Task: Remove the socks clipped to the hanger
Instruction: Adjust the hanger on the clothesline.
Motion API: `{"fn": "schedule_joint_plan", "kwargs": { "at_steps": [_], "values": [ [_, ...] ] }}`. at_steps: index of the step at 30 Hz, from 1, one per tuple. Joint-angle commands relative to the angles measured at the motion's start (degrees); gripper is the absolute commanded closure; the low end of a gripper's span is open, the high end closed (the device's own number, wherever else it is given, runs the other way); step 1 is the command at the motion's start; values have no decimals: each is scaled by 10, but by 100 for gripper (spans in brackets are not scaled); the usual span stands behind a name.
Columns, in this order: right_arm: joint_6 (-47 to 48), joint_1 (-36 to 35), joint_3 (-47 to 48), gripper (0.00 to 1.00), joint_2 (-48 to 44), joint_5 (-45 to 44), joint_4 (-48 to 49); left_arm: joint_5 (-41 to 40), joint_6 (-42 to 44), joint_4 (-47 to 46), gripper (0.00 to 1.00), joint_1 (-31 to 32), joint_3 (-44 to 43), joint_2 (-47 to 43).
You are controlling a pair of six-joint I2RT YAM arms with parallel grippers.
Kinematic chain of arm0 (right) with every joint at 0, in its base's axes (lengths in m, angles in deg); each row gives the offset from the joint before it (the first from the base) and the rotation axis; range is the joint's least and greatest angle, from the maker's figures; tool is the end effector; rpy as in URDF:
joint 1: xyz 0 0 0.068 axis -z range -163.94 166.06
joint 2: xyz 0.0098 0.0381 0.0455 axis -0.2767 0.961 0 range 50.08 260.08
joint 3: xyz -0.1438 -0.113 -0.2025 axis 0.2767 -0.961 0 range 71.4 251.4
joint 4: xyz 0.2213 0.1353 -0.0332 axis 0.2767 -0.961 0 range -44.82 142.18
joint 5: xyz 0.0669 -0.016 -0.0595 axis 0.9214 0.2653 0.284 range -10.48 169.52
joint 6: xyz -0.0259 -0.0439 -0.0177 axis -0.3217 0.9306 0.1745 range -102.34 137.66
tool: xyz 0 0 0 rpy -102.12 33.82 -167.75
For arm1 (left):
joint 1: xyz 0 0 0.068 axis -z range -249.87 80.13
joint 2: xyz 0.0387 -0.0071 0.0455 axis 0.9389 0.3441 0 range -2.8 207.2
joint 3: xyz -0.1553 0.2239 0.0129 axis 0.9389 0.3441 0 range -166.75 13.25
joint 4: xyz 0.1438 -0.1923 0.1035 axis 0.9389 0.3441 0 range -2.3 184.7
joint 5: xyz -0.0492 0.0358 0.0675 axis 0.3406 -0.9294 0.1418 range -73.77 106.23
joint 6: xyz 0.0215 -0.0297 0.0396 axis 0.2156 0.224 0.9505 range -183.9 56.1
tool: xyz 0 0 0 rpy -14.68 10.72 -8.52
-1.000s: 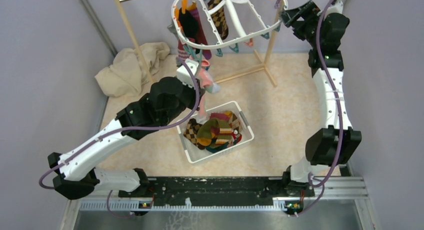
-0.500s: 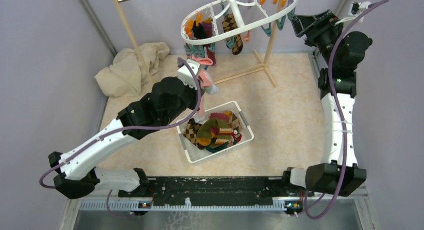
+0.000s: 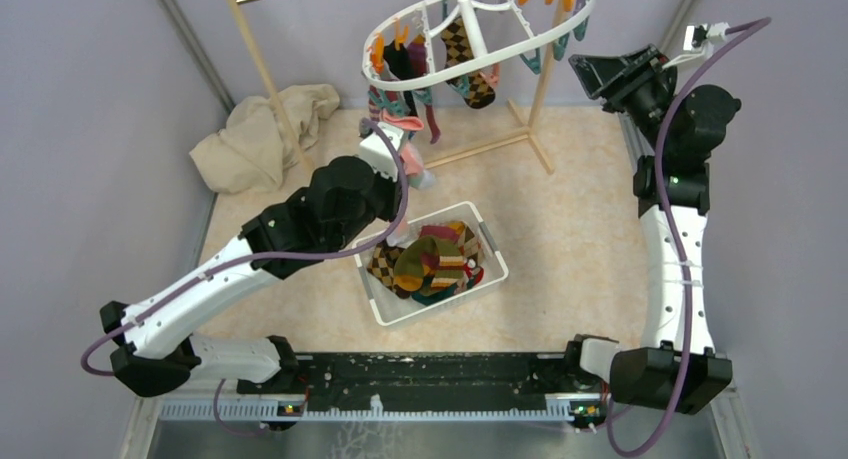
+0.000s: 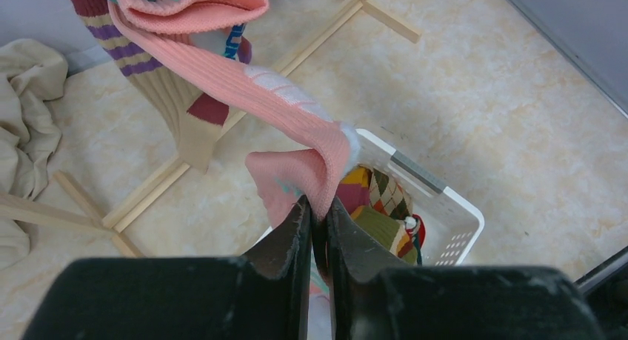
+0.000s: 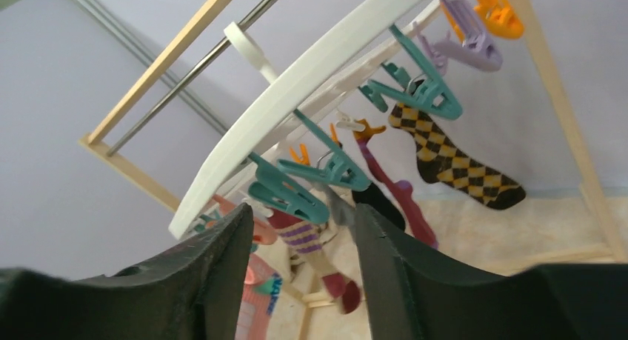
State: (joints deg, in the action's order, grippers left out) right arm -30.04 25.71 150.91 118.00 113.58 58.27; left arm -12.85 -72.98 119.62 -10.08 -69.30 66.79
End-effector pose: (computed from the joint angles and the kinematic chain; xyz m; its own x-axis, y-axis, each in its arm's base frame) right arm 0.2472 -0.0218 0.4976 -0.0850 0.6359 -0.7671 -0.4820 0.6476 0.5902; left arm 0.1421 -0.2095 0.4402 -0.2440 0.1452 -0.9588 0.4917 0.8708 0.0067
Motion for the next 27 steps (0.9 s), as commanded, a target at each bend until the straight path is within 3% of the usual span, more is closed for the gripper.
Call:
{"fn": "schedule_joint_plan", "kwargs": {
  "at_steps": [1,3,9,19,27],
  "values": [
    [-27,4,-5,58,-32,36,35,-2,21,-23,83,3,18,-6],
    [-37,3,-3,65,-31,44,38,-5,37,-29,83,3,32,6],
    [-44,2,9,63,-32,30,39,-26,46,-7,85,6,35,60],
    [-173,-16,19,57,38,3,211,-72,43,15,85,11,51,22],
    [-137,-90,72,59,111,-50,190,-58,29,19,84,12,75,-38]
  ]
}}
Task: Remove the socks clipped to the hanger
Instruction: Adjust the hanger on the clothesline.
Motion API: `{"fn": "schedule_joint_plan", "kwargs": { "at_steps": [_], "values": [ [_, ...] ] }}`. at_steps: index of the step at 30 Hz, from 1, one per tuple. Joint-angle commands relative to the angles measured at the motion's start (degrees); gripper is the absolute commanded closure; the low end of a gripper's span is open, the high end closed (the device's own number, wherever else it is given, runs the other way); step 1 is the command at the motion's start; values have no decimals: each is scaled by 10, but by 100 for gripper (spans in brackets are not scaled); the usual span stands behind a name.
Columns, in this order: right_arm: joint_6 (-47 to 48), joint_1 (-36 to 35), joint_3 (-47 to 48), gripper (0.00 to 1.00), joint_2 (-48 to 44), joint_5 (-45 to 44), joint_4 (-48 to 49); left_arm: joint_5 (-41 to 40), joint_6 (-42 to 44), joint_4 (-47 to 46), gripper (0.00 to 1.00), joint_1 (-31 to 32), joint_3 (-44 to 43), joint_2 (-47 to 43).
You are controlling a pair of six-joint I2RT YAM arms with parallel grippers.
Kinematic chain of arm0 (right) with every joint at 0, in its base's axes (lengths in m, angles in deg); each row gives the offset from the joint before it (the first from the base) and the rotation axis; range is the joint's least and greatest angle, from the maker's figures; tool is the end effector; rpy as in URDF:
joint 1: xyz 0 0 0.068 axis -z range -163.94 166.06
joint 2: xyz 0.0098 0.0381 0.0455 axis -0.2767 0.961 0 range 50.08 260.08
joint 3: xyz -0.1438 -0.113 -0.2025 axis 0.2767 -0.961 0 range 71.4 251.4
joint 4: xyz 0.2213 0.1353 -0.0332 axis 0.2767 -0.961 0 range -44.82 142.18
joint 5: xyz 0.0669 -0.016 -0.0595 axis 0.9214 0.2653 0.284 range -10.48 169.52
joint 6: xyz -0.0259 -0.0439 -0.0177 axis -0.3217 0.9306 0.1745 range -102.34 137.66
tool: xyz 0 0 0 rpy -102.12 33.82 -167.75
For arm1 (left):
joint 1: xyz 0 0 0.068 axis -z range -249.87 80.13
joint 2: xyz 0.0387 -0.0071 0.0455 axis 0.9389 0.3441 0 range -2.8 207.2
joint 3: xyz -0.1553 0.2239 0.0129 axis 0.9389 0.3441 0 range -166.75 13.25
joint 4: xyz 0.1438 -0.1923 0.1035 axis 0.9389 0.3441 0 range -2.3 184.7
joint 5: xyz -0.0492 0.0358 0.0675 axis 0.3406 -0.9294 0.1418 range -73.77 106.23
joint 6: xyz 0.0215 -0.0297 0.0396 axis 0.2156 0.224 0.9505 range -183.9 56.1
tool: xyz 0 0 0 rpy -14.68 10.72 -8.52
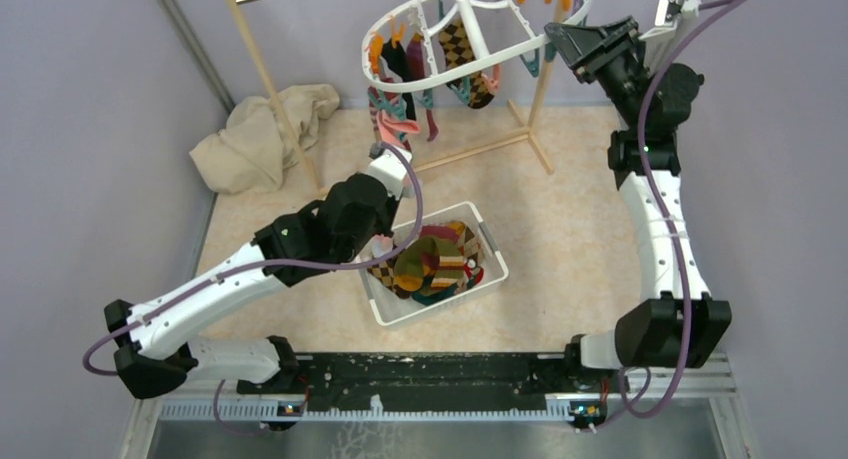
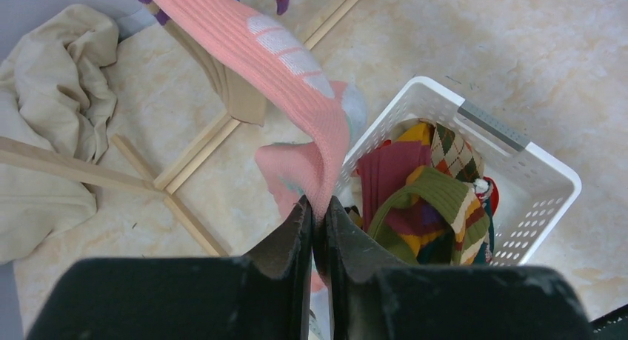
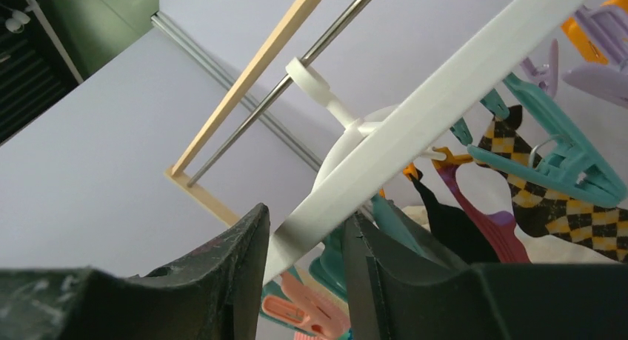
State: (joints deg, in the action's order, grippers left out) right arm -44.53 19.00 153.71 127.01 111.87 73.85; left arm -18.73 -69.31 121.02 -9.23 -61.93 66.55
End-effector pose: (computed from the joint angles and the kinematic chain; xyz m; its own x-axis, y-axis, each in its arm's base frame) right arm 0.2920 0.0041 0.5007 -0.1709 0.7569 -0.6308 -0.6035 0.4257 0.6742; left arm 0.1434 -0.2131 0.3975 -0.2691 0.3208 -0.9081 0.4417 0.8790 0.1797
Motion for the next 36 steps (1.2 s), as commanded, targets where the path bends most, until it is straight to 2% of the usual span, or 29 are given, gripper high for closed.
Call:
{"fn": "schedule_joint_plan", "kwargs": {
  "at_steps": [1,12,20,24,27,29,33,36],
  "values": [
    [9,-26,49,60,30,-35,33,4,-10,8,84,3,-1,-46],
    [37,-55,111,66,119,-68,-9,63,-13,17,84,3,-31,-102],
    [59,-55,220,68,214,-89,-65,119,-4,-7,84,3,-49,-89],
    [84,-53,309,67,279,-102,-125,151,-2,-11,84,3,-78,-71],
    [91,-50,390,60,337,-98,-177,169,-3,-14,84,4,-90,-65],
    [96,-48,448,50,374,-97,-208,178,-5,-15,84,4,-96,-63],
    [91,-33,586,43,453,-71,-271,192,-8,-14,84,4,-103,-56],
    [79,-11,596,38,454,-46,-279,186,-7,-11,84,4,-101,-48]
  ]
}}
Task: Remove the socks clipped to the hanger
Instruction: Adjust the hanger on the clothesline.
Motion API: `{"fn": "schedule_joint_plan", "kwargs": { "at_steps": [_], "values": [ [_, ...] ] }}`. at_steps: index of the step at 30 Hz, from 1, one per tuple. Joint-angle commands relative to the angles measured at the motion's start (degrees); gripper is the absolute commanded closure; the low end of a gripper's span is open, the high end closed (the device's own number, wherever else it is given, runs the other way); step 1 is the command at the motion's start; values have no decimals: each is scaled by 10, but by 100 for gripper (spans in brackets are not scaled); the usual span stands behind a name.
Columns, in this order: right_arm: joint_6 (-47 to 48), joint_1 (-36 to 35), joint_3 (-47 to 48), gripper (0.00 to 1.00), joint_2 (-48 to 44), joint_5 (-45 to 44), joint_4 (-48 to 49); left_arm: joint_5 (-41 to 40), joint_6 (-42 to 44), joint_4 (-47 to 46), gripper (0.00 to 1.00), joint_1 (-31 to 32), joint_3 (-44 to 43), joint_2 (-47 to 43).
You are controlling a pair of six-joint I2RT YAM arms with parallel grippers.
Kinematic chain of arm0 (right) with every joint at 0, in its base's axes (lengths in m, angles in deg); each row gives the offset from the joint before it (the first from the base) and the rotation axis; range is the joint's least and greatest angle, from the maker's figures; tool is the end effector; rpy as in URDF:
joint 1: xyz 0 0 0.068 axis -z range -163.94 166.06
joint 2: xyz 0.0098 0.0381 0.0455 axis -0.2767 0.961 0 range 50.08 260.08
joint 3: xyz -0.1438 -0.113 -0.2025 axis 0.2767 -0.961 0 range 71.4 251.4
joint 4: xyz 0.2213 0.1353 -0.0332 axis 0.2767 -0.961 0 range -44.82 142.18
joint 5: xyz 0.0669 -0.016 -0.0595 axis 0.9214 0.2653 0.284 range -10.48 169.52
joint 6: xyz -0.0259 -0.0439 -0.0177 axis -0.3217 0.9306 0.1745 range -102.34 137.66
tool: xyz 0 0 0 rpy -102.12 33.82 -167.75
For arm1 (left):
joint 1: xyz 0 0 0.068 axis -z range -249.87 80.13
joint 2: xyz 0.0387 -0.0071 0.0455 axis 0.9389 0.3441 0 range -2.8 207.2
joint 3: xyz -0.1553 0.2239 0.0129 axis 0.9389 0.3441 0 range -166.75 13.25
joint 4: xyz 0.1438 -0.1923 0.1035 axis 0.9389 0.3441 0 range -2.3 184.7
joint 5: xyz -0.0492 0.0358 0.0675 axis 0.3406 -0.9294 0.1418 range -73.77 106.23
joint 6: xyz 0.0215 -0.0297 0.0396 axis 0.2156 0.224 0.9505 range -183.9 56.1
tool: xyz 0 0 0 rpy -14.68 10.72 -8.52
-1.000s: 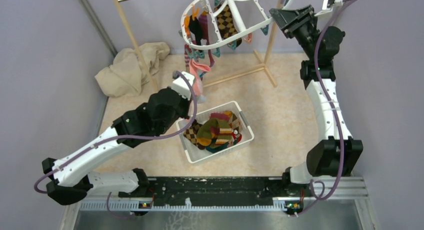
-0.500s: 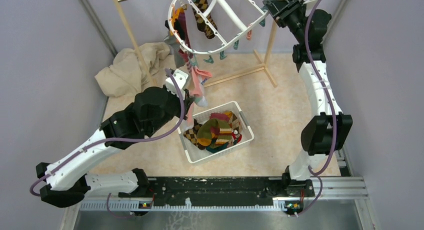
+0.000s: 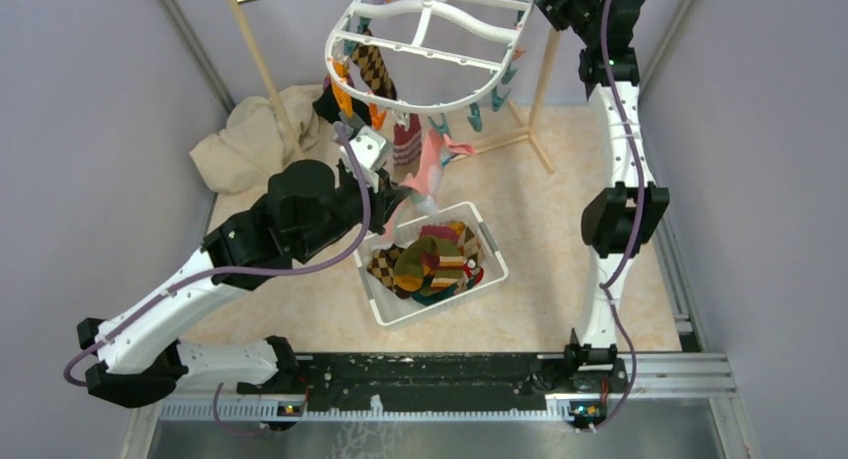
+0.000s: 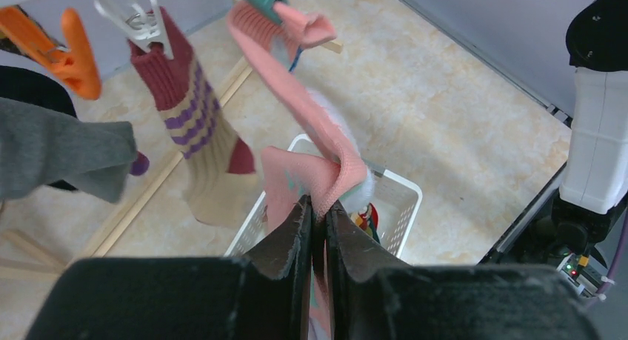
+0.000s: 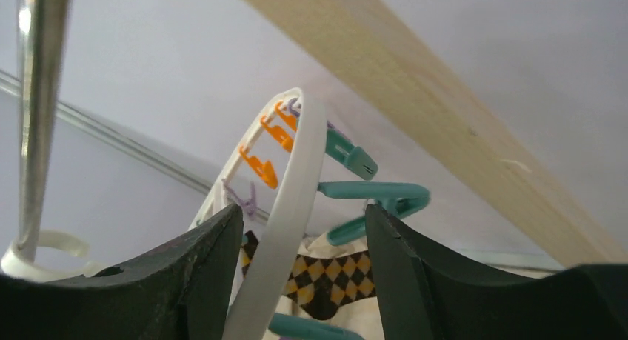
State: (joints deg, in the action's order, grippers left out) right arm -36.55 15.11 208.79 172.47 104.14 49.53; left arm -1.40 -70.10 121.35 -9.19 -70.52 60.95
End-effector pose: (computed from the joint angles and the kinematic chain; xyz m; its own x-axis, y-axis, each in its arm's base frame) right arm 0.4863 0.0229 0.4806 -0.2174 0.7338 -0.6436 -0.4202 0.5248 0.7403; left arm 0.1161 -0.1845 0.4651 -0.1888 0.1261 -0.9739 0.6704 0.7412 -0.0340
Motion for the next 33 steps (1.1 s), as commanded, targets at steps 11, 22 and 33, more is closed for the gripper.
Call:
{"fn": "schedule_joint_plan", "kwargs": {
  "at_steps": [11,22,33],
  "values": [
    [-4,101,-320,18,-272,50,95,-18,19,-39,83,2,2,53],
    [192,61,-430,24,-448,40,-84,-22,9,-41,83,3,-5,57],
    [349,-47,-508,50,-591,-17,-203,-7,5,-59,83,4,-3,76]
  ]
}}
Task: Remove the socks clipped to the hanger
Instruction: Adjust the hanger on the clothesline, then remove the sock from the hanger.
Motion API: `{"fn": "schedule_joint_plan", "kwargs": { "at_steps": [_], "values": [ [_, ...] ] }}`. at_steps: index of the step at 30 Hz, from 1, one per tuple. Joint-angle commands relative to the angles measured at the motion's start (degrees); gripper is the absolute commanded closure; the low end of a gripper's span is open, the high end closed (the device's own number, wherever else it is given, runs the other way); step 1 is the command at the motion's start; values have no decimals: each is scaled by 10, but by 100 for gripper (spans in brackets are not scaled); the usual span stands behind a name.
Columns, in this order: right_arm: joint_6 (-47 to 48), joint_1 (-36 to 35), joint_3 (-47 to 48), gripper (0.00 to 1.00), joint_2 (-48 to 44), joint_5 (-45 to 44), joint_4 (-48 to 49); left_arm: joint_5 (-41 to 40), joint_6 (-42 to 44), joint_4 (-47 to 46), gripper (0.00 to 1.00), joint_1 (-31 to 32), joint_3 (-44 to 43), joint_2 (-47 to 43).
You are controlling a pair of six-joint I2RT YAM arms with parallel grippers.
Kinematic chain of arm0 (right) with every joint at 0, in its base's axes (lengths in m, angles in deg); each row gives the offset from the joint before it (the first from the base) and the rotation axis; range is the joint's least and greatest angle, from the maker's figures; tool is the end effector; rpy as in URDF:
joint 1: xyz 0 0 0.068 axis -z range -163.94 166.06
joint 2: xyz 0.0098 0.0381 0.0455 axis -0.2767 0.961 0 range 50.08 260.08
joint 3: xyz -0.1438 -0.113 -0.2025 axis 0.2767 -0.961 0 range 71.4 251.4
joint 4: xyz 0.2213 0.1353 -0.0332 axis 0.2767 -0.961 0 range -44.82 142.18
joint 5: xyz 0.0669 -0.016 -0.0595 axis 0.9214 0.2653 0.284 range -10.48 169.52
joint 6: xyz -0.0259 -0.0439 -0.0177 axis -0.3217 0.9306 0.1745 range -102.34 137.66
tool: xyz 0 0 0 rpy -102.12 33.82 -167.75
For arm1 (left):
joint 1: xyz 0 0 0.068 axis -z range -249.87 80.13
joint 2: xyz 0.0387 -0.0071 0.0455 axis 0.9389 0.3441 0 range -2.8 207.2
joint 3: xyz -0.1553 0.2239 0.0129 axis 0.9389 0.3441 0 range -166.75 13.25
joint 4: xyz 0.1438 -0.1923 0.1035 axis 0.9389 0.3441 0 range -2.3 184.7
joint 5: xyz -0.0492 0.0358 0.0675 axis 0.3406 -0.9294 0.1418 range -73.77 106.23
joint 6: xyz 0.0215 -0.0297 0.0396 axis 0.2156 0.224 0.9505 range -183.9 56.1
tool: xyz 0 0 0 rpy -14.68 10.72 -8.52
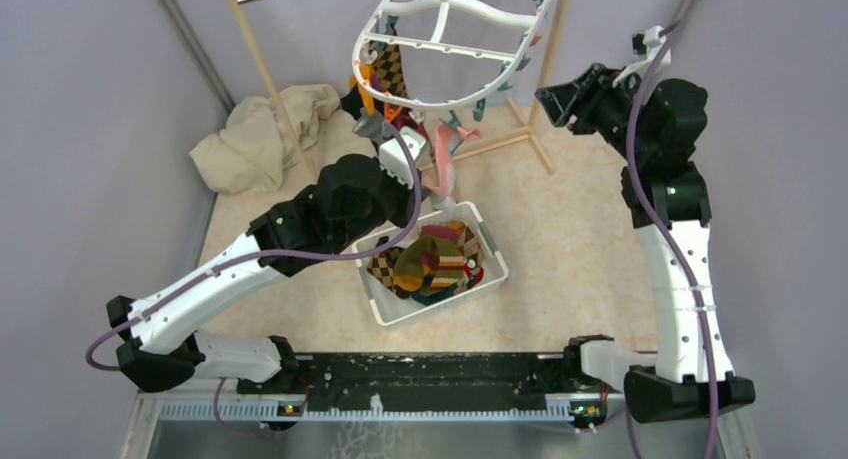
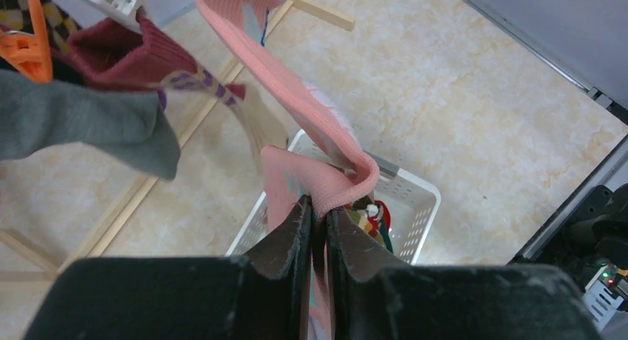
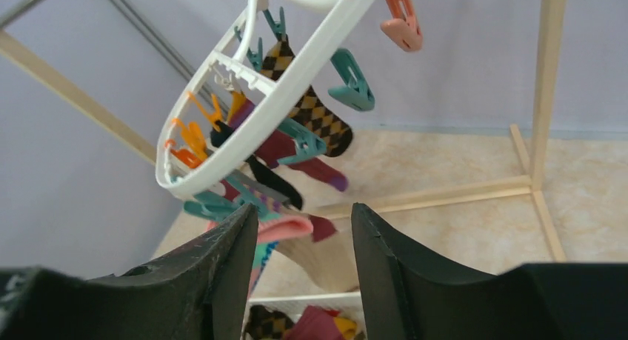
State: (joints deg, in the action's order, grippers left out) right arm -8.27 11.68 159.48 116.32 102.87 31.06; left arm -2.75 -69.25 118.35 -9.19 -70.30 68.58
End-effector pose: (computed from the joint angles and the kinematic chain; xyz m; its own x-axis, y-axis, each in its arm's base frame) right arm 0.2237 0.0313 0.5033 -0.1923 0.3878 -0.9015 -0.4239 0.7956 0.4327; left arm 0.1398 -0.2250 0.4398 -0.2172 0.2069 -0.9539 0.6561 0.7545 0.0142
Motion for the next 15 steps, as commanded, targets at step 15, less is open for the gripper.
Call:
{"fn": "schedule_joint_plan", "kwargs": {
  "at_steps": [15],
  "values": [
    [180,-247,4,60,-15,-104,-50,16,-7,-33,83,5,-21,18]
  ]
}}
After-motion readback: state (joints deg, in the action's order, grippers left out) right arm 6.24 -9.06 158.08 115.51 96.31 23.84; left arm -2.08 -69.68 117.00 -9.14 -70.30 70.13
